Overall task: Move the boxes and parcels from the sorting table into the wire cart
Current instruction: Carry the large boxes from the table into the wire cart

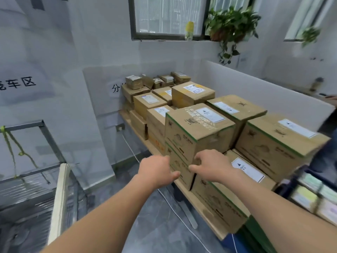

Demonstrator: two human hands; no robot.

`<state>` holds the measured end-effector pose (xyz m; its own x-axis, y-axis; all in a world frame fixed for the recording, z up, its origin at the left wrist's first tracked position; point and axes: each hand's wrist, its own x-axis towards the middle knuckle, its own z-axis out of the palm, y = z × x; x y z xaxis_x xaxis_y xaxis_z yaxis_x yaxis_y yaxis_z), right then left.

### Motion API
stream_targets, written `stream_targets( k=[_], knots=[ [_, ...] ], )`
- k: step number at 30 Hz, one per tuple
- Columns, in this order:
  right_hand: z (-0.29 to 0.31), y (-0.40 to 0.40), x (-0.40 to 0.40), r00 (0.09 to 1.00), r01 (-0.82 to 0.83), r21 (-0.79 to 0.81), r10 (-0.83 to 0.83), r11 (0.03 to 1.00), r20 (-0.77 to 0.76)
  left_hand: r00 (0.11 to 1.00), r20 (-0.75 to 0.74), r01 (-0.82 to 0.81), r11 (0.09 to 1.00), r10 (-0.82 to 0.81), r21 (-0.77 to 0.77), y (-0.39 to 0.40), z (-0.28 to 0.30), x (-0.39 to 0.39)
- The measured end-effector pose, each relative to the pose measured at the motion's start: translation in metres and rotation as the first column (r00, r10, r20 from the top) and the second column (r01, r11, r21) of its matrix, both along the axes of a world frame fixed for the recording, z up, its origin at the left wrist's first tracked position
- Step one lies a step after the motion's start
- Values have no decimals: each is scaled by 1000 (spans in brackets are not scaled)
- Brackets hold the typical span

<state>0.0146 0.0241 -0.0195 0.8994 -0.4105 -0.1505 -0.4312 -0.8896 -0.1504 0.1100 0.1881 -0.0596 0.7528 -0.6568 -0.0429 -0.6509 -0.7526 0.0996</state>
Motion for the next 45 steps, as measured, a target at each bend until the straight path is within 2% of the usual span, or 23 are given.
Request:
stream_targets(
  k=[9, 15, 20, 27, 33, 45],
  knots=[
    [-44, -120, -37, 987, 150, 70, -145, 986, -64, 997, -57, 48, 995, -43, 92, -101, -27, -34],
    [-78, -191, -43, 979, 161, 68, -151, 985, -135, 993, -114, -1, 995, 12, 102, -161, -54, -53],
    [-105, -229, -41, 986, 117, 84, -106, 990, -128, 980, -176, -71, 993, 88, 98, -193, -72, -72],
    [-128, -251, -40, 986, 80, 128, -59, 989, -159, 959, -227, -149, 984, 168, 99, -209, -90, -85],
    [-136, -252, -38, 981, 48, 105, -27, 993, -191, 944, -244, -202, 973, 223, 109, -207, -100, -94],
    [-135, -241, -47, 982, 76, 67, -63, 995, -178, 832, -408, -438, 896, 376, -68, -180, -115, -111]
  ],
)
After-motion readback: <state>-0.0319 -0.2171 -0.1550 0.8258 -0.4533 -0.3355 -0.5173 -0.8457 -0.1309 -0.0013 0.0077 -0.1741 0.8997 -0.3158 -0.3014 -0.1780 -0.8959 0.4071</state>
